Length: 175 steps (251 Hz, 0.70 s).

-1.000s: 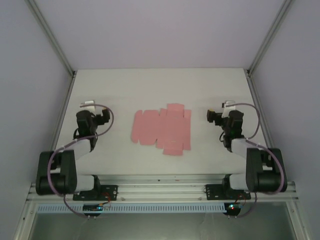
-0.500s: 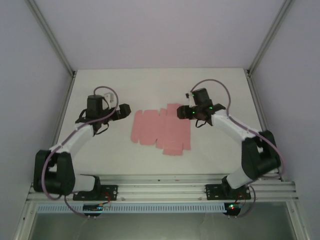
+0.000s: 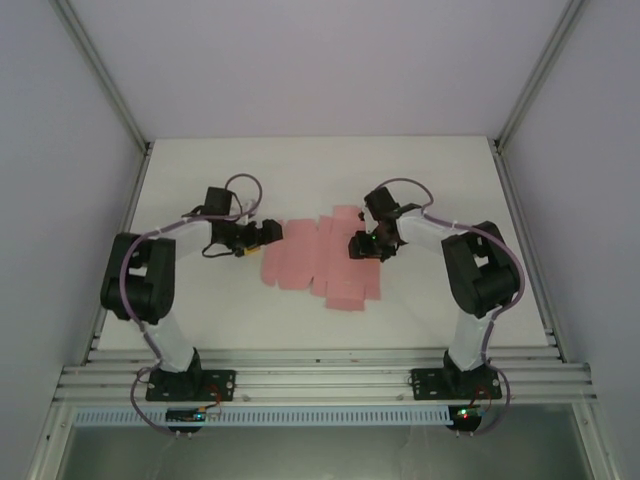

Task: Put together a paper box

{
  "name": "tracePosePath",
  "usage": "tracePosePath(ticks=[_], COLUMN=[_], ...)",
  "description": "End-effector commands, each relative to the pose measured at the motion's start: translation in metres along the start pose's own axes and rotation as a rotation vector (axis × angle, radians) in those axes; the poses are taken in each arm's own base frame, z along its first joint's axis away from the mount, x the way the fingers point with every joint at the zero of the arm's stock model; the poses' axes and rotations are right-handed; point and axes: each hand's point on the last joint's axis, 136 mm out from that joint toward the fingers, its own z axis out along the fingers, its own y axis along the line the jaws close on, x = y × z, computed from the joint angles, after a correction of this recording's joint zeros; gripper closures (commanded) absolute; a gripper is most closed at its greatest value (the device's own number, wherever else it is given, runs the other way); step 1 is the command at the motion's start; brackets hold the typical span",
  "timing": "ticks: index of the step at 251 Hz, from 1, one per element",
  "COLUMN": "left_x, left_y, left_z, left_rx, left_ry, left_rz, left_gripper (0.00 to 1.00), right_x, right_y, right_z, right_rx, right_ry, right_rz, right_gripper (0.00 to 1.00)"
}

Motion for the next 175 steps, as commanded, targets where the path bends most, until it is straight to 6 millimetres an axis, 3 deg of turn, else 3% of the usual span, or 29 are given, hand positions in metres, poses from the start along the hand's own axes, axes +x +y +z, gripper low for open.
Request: tracePosePath(ticks=[1, 45, 113, 132, 147, 175], left_x=[0.008, 0.012, 0.002, -0.001, -0.003, -0.005], left_y=[-0.009, -0.025, -0.041, -0.049, -0.056, -0.082], left_z=[0.010, 0.019, 0.006, -0.002, -0.010, -0.030], left_rx=[0.052, 0.121, 0.165, 0.172, 0.182, 0.263], left_ry=[0.077, 0.098, 0.025, -0.003, -0.031, -0.088], left_rz=[0.019, 0.059, 0.102, 0.135, 0.168, 0.266], left_gripper=[0.09, 0.19, 0.61, 0.75, 1.00, 1.00], right_x=[0.016, 0.020, 0.018, 0.012, 0.004, -0.013], right_y=[-0.010, -0.016, -0.023, -0.021, -0.016, -0.001], right_z=[0.020, 0.027, 0.026, 0.016, 0.003, -0.037], right_rx=[-0.016, -0.007, 0.001, -0.003, -0.030, -0.089], right_ry=[0.033, 0.040, 0.018, -0.013, -0.056, -0.170], right_rz=[0.017, 0.017, 0.037, 0.028, 0.016, -0.013], right_gripper=[0.53, 0.54, 0.53, 0.50, 0.44, 0.39])
